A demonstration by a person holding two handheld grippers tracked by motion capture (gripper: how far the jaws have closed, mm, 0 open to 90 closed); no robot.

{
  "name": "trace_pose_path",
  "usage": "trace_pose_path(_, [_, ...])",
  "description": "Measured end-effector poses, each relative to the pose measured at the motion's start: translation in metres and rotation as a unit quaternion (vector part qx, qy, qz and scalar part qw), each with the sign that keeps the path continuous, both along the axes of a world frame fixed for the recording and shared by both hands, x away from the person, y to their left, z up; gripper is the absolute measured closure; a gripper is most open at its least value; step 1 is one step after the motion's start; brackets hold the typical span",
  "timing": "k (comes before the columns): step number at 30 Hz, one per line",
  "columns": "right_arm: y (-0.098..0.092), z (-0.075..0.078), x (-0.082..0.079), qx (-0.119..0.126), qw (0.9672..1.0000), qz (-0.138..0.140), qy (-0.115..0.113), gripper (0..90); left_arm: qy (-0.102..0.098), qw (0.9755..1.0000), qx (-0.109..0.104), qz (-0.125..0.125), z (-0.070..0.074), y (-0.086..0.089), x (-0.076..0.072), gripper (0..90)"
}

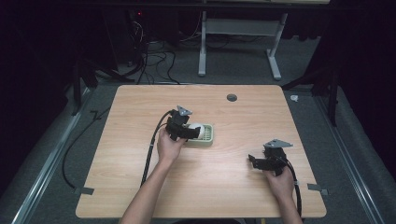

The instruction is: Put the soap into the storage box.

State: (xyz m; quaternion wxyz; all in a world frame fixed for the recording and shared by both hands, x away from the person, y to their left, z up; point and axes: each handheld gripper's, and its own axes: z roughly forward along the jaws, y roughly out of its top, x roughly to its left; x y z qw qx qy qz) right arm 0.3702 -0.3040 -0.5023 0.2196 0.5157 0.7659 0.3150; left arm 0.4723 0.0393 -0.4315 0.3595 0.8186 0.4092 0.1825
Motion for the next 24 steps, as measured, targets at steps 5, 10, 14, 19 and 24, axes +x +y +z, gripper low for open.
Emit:
trace_pose_path(5, [0.000, 0.000, 0.000, 0.000, 1.0000, 0.000, 0.000, 19.7, -0.005, 1.0000, -0.002, 0.005, 0.003, 0.008, -0.005, 21.2])
trace_pose_path(10, [0.000, 0.000, 0.000, 0.001, 1.0000, -0.001, 0.001, 19.7, -0.003, 0.9999, -0.014, 0.007, 0.003, 0.018, -0.012, 21.2])
trace_pose_path(14, [0.000, 0.000, 0.000, 0.001, 1.0000, -0.001, 0.001, 19.7, -0.010, 0.9999, -0.004, 0.007, 0.004, 0.021, -0.015, 21.3])
trace_pose_path(19, [0.000, 0.000, 0.000, 0.001, 1.0000, -0.001, 0.001, 19.7, -0.015, 0.9997, -0.011, 0.013, 0.007, 0.030, -0.020, 21.3])
trace_pose_path(24, [0.000, 0.000, 0.000, 0.000, 1.0000, -0.001, 0.000, 19.7, -0.015, 0.9993, -0.027, 0.020, 0.011, 0.038, -0.025, 21.3])
